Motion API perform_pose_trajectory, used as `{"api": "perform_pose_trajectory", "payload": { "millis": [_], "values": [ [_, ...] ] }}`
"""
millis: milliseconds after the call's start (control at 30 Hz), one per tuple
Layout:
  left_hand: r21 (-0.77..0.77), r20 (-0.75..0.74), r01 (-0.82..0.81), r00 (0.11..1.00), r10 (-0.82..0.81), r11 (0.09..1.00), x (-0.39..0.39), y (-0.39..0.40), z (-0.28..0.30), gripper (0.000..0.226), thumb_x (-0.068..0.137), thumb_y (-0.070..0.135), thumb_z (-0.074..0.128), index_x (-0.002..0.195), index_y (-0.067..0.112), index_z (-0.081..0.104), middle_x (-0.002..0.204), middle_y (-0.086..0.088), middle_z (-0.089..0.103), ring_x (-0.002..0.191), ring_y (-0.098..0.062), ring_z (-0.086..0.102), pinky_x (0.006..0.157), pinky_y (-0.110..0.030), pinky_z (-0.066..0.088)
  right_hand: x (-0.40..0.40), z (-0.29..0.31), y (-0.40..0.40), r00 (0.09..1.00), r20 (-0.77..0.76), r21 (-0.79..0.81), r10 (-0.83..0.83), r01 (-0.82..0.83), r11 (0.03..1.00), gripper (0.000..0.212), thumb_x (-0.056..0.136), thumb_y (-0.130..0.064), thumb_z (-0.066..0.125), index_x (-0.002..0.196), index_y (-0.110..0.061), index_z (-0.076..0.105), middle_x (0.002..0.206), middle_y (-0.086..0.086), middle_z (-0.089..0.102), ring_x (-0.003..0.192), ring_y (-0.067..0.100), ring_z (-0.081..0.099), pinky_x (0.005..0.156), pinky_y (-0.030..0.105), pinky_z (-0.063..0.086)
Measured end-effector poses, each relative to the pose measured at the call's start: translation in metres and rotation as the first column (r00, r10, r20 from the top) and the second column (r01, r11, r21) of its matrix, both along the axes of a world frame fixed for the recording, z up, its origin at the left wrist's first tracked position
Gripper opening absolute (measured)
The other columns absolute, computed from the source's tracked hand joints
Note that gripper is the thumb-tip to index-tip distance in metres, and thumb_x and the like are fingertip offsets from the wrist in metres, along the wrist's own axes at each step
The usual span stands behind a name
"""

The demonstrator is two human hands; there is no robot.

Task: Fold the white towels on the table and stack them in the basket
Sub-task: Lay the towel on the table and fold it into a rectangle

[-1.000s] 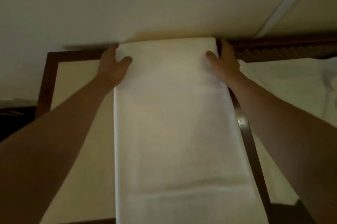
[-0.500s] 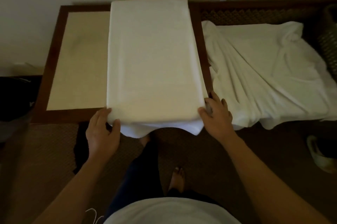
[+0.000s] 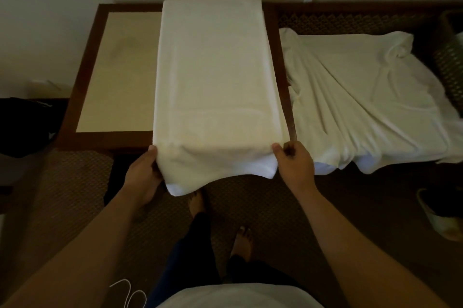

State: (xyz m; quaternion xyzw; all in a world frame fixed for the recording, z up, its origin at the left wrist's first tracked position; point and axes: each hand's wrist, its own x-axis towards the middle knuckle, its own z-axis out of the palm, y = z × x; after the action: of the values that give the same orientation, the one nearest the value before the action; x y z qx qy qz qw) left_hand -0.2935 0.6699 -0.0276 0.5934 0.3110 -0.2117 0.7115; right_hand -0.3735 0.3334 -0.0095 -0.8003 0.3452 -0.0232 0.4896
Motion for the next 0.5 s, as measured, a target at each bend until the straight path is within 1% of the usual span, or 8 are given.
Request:
{"api": "perform_pose_trajectory", "payload": {
  "millis": [100, 167, 233, 267, 300, 367, 433, 500],
  "values": [
    [0.057, 0.03, 0.051, 0.998, -0.053, 0.997, -0.001, 0.0, 0.005, 0.036, 0.106, 0.037, 0.053, 0.131, 0.015, 0.065, 0.126, -0.004, 0.072, 0.118, -0.023, 0.067, 0.099, -0.046, 0.053, -0.006, -0.002, 0.003, 0.999, 0.043, 0.14, 0.001, -0.007, 0.99, 0.027, 0.096, -0.033, 0.069, 0.088, -0.011, 0.057, 0.075, -0.001, 0.056, 0.069, 0.01, 0.053, 0.075, 0.031, 0.047],
    [0.116, 0.038, 0.074, 0.996, -0.079, 0.991, 0.0, -0.001, 0.005, 0.034, 0.104, 0.036, 0.057, 0.127, 0.013, 0.067, 0.125, -0.006, 0.072, 0.116, -0.025, 0.067, 0.096, -0.046, 0.054, -0.003, -0.001, 0.002, 0.998, 0.055, 0.177, -0.012, 0.002, 0.984, 0.028, 0.097, -0.031, 0.069, 0.095, -0.005, 0.06, 0.081, 0.012, 0.061, 0.075, 0.015, 0.056, 0.077, 0.033, 0.049],
    [0.254, 0.057, 0.086, 0.993, -0.103, 0.964, 0.0, -0.001, 0.005, 0.028, 0.102, 0.037, 0.06, 0.117, 0.015, 0.069, 0.12, -0.005, 0.072, 0.112, -0.026, 0.067, 0.097, -0.048, 0.055, -0.003, 0.002, -0.001, 0.997, 0.073, 0.161, -0.003, -0.008, 0.987, 0.025, 0.097, -0.027, 0.069, 0.096, -0.002, 0.063, 0.09, 0.021, 0.067, 0.082, 0.021, 0.061, 0.083, 0.038, 0.052],
    [0.35, 0.064, 0.09, 0.991, -0.119, 0.932, 0.0, -0.001, 0.003, 0.025, 0.101, 0.039, 0.062, 0.112, 0.018, 0.069, 0.116, -0.004, 0.072, 0.11, -0.026, 0.067, 0.098, -0.049, 0.055, -0.004, 0.003, -0.003, 0.996, 0.092, 0.142, -0.001, -0.012, 0.99, 0.023, 0.098, -0.024, 0.068, 0.094, -0.002, 0.065, 0.092, 0.021, 0.068, 0.083, 0.023, 0.063, 0.084, 0.038, 0.053],
    [0.443, 0.077, 0.088, 0.988, -0.135, 0.892, -0.001, -0.003, 0.003, 0.022, 0.101, 0.039, 0.063, 0.11, 0.02, 0.067, 0.114, -0.002, 0.071, 0.108, -0.026, 0.066, 0.098, -0.05, 0.055, -0.006, 0.004, -0.006, 0.993, 0.115, 0.114, -0.003, -0.01, 0.993, 0.02, 0.098, -0.023, 0.067, 0.092, -0.004, 0.066, 0.09, 0.019, 0.069, 0.082, 0.023, 0.063, 0.083, 0.037, 0.052],
    [0.57, 0.111, 0.066, 0.981, -0.156, 0.819, -0.003, -0.008, 0.003, 0.021, 0.101, 0.039, 0.062, 0.112, 0.021, 0.064, 0.111, -0.002, 0.068, 0.104, -0.027, 0.064, 0.092, -0.044, 0.054, -0.01, 0.001, -0.011, 0.994, 0.105, 0.018, -0.02, 0.018, 1.0, 0.015, 0.098, -0.025, 0.067, 0.088, -0.014, 0.067, 0.083, 0.006, 0.068, 0.08, 0.017, 0.062, 0.082, 0.037, 0.05],
    [0.631, 0.132, 0.045, 0.978, -0.164, 0.774, -0.005, -0.016, 0.003, 0.028, 0.101, 0.039, 0.061, 0.118, 0.017, 0.062, 0.11, -0.003, 0.065, 0.101, -0.025, 0.061, 0.085, -0.04, 0.05, -0.009, -0.007, -0.012, 0.998, 0.037, -0.047, -0.049, 0.051, 0.998, 0.012, 0.097, -0.032, 0.066, 0.089, -0.023, 0.067, 0.084, -0.008, 0.067, 0.086, 0.018, 0.064, 0.09, 0.046, 0.051],
    [0.648, 0.147, 0.019, 0.978, -0.15, 0.762, -0.007, -0.024, 0.003, 0.034, 0.102, 0.039, 0.06, 0.125, 0.014, 0.06, 0.111, -0.001, 0.061, 0.1, -0.023, 0.058, 0.084, -0.04, 0.048, -0.004, -0.014, -0.007, 0.996, -0.002, -0.038, -0.086, 0.086, 0.996, 0.013, 0.098, -0.034, 0.064, 0.091, -0.023, 0.065, 0.086, -0.009, 0.066, 0.092, 0.021, 0.064, 0.095, 0.05, 0.049]
  ]
}}
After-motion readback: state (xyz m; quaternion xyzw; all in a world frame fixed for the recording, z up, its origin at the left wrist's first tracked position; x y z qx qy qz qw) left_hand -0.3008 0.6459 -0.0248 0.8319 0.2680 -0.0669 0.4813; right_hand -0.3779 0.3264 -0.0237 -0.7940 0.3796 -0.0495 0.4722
